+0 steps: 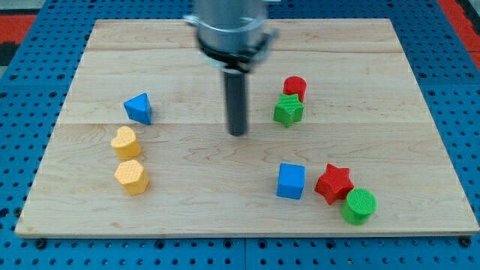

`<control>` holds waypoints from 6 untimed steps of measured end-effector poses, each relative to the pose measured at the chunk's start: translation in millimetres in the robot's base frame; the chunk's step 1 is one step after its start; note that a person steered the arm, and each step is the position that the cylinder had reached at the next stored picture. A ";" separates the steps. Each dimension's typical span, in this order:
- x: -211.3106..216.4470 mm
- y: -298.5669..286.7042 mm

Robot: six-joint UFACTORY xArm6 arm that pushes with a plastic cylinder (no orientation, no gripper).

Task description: Push the blue cube closer towards the blue triangle

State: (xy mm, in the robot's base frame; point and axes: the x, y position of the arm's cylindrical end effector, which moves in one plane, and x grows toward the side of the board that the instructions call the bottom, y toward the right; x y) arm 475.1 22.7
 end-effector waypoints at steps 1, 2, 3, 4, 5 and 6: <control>23.4 -9.8; 66.6 -58.7; 129.1 -43.8; 121.9 34.3; 104.6 90.0; 61.2 7.0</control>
